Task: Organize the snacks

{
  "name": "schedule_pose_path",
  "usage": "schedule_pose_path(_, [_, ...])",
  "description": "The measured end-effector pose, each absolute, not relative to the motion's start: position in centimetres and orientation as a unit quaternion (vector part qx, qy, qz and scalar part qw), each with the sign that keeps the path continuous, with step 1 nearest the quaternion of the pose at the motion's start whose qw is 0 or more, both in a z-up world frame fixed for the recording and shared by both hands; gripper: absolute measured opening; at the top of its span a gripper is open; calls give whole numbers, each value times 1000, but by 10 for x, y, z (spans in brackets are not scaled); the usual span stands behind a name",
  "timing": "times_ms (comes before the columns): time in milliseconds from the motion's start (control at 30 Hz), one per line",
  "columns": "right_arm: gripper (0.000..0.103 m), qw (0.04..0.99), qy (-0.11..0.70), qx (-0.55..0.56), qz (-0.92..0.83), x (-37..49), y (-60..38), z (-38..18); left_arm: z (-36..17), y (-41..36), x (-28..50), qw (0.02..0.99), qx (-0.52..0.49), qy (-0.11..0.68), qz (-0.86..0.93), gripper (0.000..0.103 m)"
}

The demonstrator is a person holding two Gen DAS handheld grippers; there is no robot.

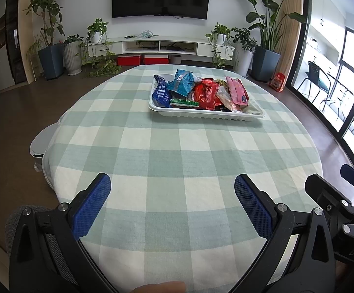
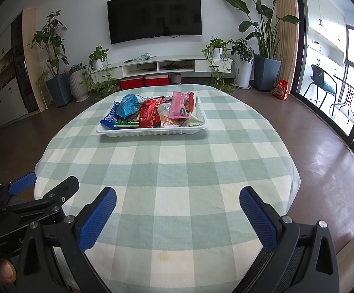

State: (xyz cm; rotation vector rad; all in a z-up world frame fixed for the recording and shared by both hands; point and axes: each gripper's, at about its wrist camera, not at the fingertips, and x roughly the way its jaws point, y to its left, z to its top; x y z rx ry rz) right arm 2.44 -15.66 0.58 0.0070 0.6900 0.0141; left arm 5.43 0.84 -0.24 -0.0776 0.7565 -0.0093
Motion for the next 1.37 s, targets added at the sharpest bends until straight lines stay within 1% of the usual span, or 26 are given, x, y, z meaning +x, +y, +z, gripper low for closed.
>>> schedule_pose_path(1367, [103,939,345,9,11,24,-157,5,-3,9,56,931,-32,363,-9,103])
